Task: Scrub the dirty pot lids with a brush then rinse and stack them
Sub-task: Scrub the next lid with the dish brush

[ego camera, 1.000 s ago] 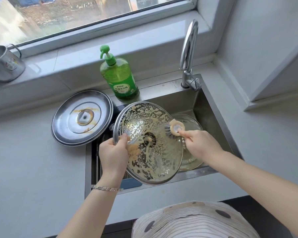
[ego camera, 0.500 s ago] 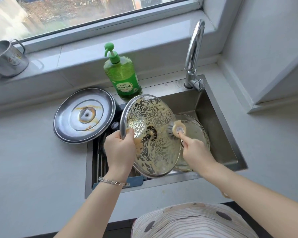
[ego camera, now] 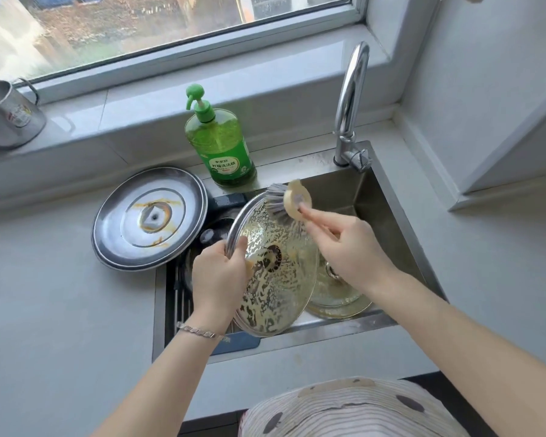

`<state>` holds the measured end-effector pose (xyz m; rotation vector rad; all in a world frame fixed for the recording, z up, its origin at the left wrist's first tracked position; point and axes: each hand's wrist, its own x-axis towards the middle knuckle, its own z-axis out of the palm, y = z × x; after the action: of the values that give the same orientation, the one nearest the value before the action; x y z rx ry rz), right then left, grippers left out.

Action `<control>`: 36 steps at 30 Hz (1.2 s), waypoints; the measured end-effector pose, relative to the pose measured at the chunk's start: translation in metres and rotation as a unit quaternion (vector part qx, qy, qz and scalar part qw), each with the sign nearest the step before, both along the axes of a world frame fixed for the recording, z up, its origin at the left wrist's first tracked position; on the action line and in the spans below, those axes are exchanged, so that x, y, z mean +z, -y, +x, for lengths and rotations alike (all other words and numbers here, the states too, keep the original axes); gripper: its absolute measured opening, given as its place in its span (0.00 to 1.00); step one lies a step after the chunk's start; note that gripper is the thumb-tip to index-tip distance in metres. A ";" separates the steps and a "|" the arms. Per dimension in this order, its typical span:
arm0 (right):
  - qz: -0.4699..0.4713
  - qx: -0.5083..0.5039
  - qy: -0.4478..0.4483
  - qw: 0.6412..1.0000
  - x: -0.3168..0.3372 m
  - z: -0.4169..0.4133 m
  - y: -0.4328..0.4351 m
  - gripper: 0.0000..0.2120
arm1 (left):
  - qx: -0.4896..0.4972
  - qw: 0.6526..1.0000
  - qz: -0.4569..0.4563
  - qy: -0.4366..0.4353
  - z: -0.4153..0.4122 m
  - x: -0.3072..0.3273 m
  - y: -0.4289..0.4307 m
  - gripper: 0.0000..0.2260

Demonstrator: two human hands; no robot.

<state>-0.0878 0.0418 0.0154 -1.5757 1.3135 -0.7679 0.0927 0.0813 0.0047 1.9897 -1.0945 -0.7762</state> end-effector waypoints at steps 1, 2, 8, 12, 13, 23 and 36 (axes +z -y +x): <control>-0.035 0.034 0.009 0.999 0.009 0.008 -0.003 0.16 | -0.031 0.999 -0.002 0.035 -0.001 0.001 0.000 0.18; -0.070 0.070 -0.001 0.995 0.013 0.015 -0.008 0.16 | -0.058 0.996 -0.009 0.059 -0.002 0.002 0.000 0.19; 0.044 -0.043 -0.107 0.992 -0.008 -0.018 0.024 0.16 | -0.074 0.995 -0.055 0.048 0.004 0.002 -0.010 0.15; -0.002 0.099 -0.027 0.995 0.008 0.003 -0.004 0.15 | -0.106 0.990 -0.072 0.063 0.005 -0.003 -0.010 0.16; -0.006 0.108 -0.026 0.994 0.008 0.003 -0.006 0.15 | -0.113 0.989 -0.076 0.061 0.007 -0.005 -0.010 0.17; 0.071 -0.026 0.010 0.997 -0.021 -0.027 0.018 0.15 | -0.115 0.983 -0.138 0.029 0.010 -0.003 -0.014 0.16; 0.194 -0.139 0.135 0.962 -0.032 -0.036 0.015 0.16 | 0.012 0.984 -0.158 -0.081 -0.002 0.008 -0.013 0.10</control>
<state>-0.1242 0.0269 -0.0164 -0.9541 1.3944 -0.8058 0.0911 0.0944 0.0127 1.6422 -1.0260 -0.6911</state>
